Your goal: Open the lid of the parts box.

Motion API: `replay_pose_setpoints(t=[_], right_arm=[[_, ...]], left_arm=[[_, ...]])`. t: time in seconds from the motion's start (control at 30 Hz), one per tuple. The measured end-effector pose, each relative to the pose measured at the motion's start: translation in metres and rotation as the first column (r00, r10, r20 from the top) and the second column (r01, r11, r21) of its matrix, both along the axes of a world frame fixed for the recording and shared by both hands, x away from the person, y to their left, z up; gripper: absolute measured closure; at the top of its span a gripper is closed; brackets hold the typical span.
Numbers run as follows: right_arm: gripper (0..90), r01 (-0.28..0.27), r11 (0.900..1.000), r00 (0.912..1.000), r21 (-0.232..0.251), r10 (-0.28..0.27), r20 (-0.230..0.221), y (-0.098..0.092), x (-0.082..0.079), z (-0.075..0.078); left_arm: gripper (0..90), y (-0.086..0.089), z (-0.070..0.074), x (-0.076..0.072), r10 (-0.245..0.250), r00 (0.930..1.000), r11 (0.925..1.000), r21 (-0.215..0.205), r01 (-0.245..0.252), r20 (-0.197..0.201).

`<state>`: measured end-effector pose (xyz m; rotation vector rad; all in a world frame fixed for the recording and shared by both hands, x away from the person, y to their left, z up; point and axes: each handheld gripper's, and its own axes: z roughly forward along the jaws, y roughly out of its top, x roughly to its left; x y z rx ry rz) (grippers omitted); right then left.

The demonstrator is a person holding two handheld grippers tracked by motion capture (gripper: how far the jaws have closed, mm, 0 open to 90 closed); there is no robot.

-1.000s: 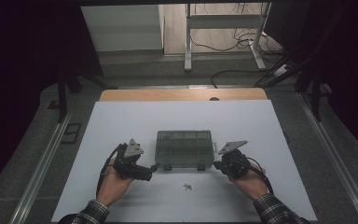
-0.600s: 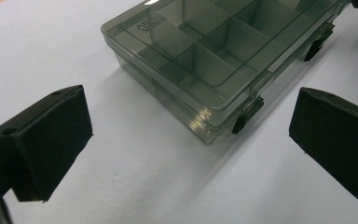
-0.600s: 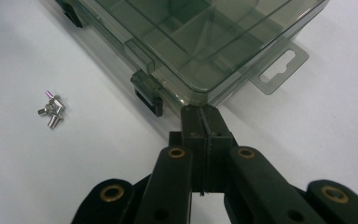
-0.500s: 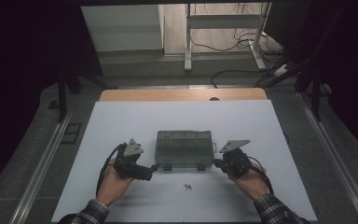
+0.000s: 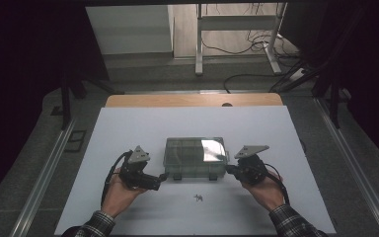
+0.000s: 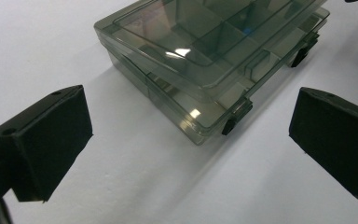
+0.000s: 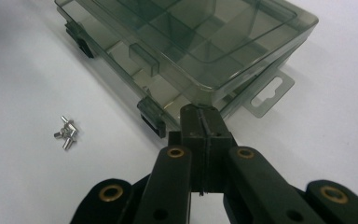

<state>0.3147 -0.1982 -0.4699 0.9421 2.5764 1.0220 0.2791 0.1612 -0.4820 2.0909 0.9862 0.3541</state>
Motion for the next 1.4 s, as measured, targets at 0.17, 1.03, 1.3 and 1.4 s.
replay_pose_setpoints(t=[0.17, 1.03, 1.3, 1.4], right_arm=[[89.0, 0.000, 1.000, 1.0000, 0.013, 0.000, 0.009, 0.000, 0.001, 0.003], [89.0, 0.021, 0.998, 0.9980, 0.061, -0.024, 0.059, 0.005, 0.012, 0.015], [89.0, 0.021, 0.997, 0.9964, 0.075, -0.027, 0.080, 0.006, 0.017, 0.022], [89.0, 0.019, 0.996, 0.9956, 0.086, -0.027, 0.090, 0.007, 0.019, 0.024]], left_arm=[[2.1, -0.001, 0.000, 0.000, -0.002, 1.0000, 0.9999, 0.016, 0.002, -0.008], [37.8, 0.004, 0.003, -0.001, -0.020, 0.9996, 0.9991, -0.038, 0.019, -0.021], [53.1, 0.003, 0.003, -0.001, -0.032, 0.9990, 0.9991, -0.030, 0.031, -0.030], [61.5, 0.003, 0.003, -0.001, -0.042, 0.9982, 0.9988, -0.029, 0.040, -0.043]])
